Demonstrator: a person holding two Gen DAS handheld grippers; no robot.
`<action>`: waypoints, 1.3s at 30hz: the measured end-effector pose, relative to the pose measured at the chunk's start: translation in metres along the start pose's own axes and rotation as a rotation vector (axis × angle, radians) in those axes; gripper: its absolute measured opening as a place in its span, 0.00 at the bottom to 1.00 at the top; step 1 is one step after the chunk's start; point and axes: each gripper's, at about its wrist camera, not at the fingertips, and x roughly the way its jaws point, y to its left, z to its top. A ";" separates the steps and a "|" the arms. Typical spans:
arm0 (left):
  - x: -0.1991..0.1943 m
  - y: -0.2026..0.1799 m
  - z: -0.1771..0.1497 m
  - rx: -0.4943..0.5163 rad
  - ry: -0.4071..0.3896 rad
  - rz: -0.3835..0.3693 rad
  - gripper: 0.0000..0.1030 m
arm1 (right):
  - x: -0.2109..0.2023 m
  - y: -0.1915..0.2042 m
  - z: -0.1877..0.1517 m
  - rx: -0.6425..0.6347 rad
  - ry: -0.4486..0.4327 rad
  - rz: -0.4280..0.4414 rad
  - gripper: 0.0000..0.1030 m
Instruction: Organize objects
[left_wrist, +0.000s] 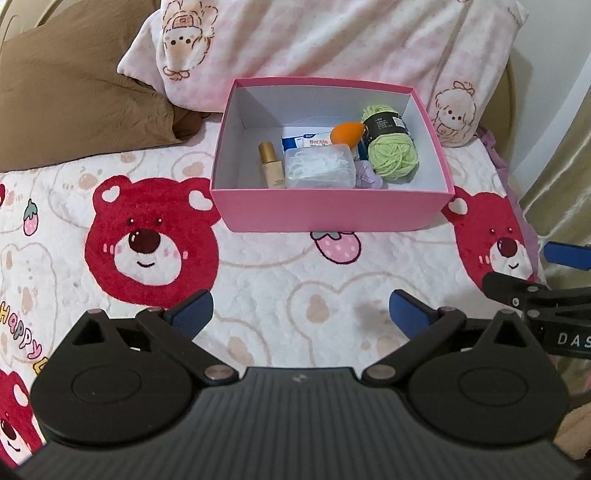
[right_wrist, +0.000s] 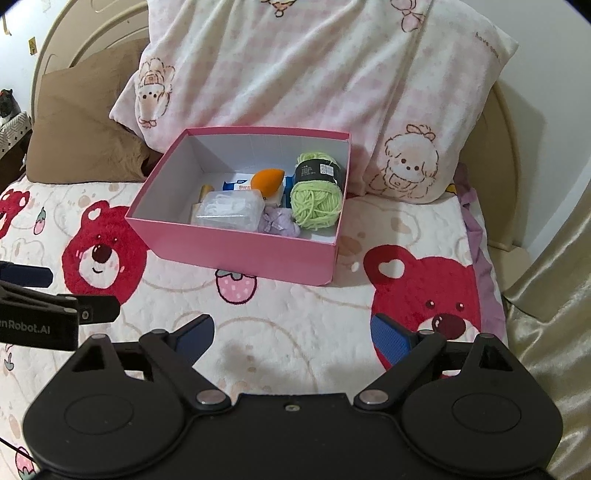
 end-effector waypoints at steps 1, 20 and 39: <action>0.000 -0.001 0.000 0.005 0.005 0.008 1.00 | 0.000 0.000 0.000 0.000 0.003 -0.001 0.91; 0.002 0.000 0.000 -0.017 0.051 -0.011 1.00 | 0.005 0.000 -0.002 0.002 0.037 -0.011 0.91; 0.011 0.003 -0.002 -0.042 0.069 -0.001 1.00 | 0.008 0.001 -0.005 -0.015 0.048 -0.028 0.91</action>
